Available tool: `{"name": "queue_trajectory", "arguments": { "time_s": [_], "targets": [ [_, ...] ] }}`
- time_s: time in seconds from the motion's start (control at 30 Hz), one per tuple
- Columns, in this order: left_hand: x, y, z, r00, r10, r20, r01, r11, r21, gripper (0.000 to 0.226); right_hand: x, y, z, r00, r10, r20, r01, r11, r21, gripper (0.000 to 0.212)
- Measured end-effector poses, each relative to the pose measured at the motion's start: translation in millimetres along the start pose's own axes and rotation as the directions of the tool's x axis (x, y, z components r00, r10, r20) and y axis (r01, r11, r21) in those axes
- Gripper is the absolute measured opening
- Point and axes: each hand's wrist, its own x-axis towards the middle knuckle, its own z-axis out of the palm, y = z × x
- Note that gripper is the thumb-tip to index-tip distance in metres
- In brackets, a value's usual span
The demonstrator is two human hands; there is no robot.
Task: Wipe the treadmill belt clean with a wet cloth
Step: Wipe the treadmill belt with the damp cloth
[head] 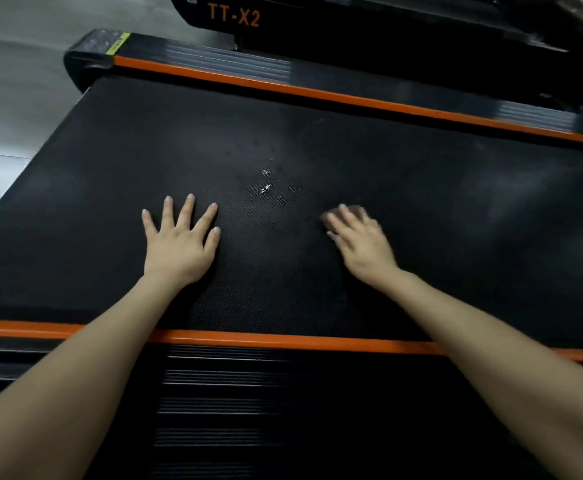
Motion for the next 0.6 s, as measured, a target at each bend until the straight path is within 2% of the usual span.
{"name": "queue_trajectory", "arguments": {
  "time_s": [0.07, 0.13, 0.23, 0.27, 0.3, 0.37, 0.4, 0.43, 0.47, 0.5, 0.53, 0.6],
  "targets": [
    [-1, -1, 0, 1.000, 0.005, 0.006, -0.005, 1.000, -0.001, 0.054, -5, -47, 15, 0.964, -0.264, -0.046, 0.264, 0.964, 0.003, 0.043],
    [-1, -2, -1, 1.000, 0.005, -0.007, -0.006, 1.000, -0.008, 0.053, -25, -73, 20, 0.875, -0.484, -0.020, 0.484, 0.874, 0.035, 0.044],
    [-1, -2, 0, 1.000, -0.006, -0.010, 0.006, 1.000, -0.008, 0.053, -26, -45, 8, 0.719, -0.689, 0.093, 0.688, 0.724, 0.049, 0.045],
    [-1, -3, 1, 1.000, -0.010, -0.007, 0.010, 1.000, -0.009, 0.053, -15, -28, 5, 0.722, -0.682, 0.116, 0.685, 0.728, 0.016, 0.046],
    [-1, -3, 1, 1.000, -0.012, -0.004, 0.012, 1.000, -0.009, 0.053, 3, -10, 3, 0.783, -0.613, 0.107, 0.618, 0.786, -0.016, 0.046],
    [-1, -3, 1, 1.000, -0.011, -0.007, 0.011, 1.000, -0.003, 0.053, 46, 12, 3, 0.952, -0.306, 0.023, 0.307, 0.952, -0.008, 0.043],
    [-1, -3, 2, 1.000, -0.012, -0.012, 0.012, 1.000, 0.001, 0.054, 66, 12, 6, 0.990, -0.139, -0.003, 0.139, 0.990, -0.002, 0.042],
    [-1, -3, 2, 1.000, -0.015, -0.018, 0.015, 1.000, 0.006, 0.057, 83, 4, 9, 0.999, -0.025, -0.025, 0.025, 1.000, 0.007, 0.043],
    [0, -3, 3, 1.000, -0.015, -0.022, 0.015, 1.000, 0.010, 0.062, 94, -7, 14, 0.999, 0.026, -0.040, -0.026, 1.000, 0.011, 0.044],
    [1, -3, 3, 1.000, -0.014, -0.021, 0.014, 1.000, 0.009, 0.067, 99, -21, 19, 0.998, 0.025, -0.057, -0.024, 1.000, 0.017, 0.046],
    [1, -3, 3, 1.000, -0.015, -0.021, 0.016, 1.000, 0.006, 0.071, 97, -35, 23, 0.996, -0.039, -0.076, 0.041, 0.999, 0.025, 0.048],
    [1, -5, 4, 1.000, -0.021, -0.021, 0.021, 1.000, 0.005, 0.072, 66, -56, 29, 0.941, -0.319, -0.114, 0.325, 0.945, 0.034, 0.047]
  ]
}}
